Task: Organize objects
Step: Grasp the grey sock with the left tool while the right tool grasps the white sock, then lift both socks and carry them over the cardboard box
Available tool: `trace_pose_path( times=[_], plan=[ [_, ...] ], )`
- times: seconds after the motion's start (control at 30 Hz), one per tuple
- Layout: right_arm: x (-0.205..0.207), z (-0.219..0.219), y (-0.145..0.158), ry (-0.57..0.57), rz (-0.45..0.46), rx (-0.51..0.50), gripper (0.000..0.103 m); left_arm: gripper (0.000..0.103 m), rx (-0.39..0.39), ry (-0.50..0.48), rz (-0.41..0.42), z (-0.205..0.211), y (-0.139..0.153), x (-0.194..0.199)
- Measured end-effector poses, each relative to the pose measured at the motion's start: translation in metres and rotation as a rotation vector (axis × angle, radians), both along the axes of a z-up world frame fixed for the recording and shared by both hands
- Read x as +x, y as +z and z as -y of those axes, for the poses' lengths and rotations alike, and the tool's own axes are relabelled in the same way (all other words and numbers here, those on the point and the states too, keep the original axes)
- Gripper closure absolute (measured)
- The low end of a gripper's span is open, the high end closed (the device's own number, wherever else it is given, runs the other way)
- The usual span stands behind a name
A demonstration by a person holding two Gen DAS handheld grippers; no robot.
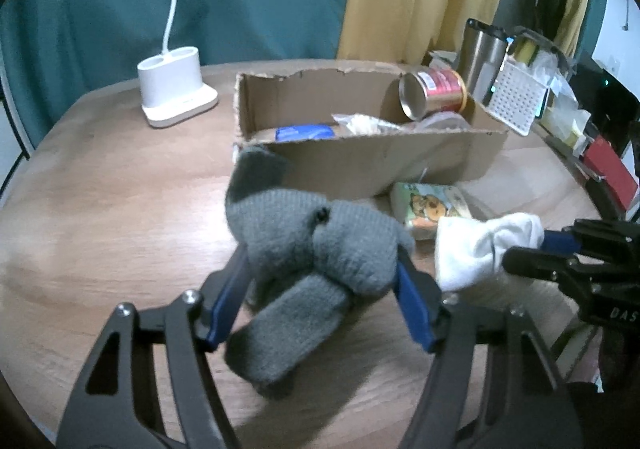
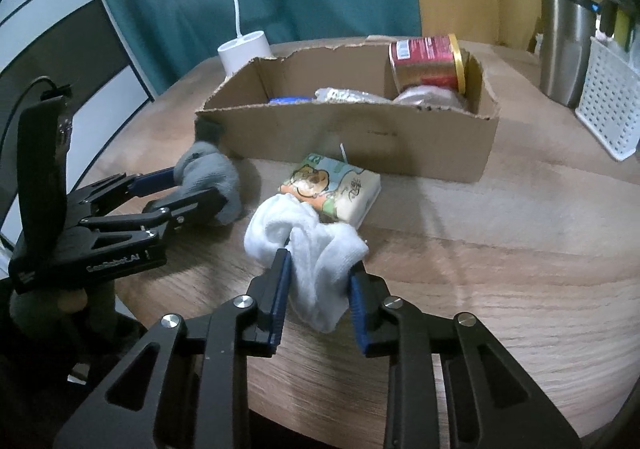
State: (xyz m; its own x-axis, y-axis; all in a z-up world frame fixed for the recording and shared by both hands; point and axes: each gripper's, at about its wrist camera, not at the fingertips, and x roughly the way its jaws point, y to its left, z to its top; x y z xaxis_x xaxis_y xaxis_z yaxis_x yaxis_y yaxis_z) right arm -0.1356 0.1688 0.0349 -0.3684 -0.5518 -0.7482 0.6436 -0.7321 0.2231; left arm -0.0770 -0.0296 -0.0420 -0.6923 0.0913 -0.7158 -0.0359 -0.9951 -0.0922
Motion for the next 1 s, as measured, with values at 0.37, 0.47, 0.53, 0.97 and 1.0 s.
trace_pose_path(
  times=[0.37,0.47,0.53,0.97,1.0],
  plan=[
    [0.002,-0.004,0.019,0.019,-0.05,-0.022,0.075,0.034,0.0,0.014,-0.045,-0.004,0.021,0.01],
    [0.002,-0.006,0.023,0.019,-0.058,-0.029,0.075,0.034,0.0,0.022,-0.061,-0.004,0.028,0.011],
    [0.001,-0.008,0.027,0.019,-0.065,-0.033,0.075,0.034,-0.001,0.025,-0.07,-0.005,0.033,0.011],
    [-0.014,-0.014,0.043,0.028,-0.094,-0.064,0.075,0.034,-0.015,0.038,-0.132,-0.01,0.059,0.007],
    [-0.015,-0.014,0.044,0.029,-0.096,-0.066,0.075,0.034,-0.017,0.039,-0.133,-0.011,0.06,0.005]
  ],
)
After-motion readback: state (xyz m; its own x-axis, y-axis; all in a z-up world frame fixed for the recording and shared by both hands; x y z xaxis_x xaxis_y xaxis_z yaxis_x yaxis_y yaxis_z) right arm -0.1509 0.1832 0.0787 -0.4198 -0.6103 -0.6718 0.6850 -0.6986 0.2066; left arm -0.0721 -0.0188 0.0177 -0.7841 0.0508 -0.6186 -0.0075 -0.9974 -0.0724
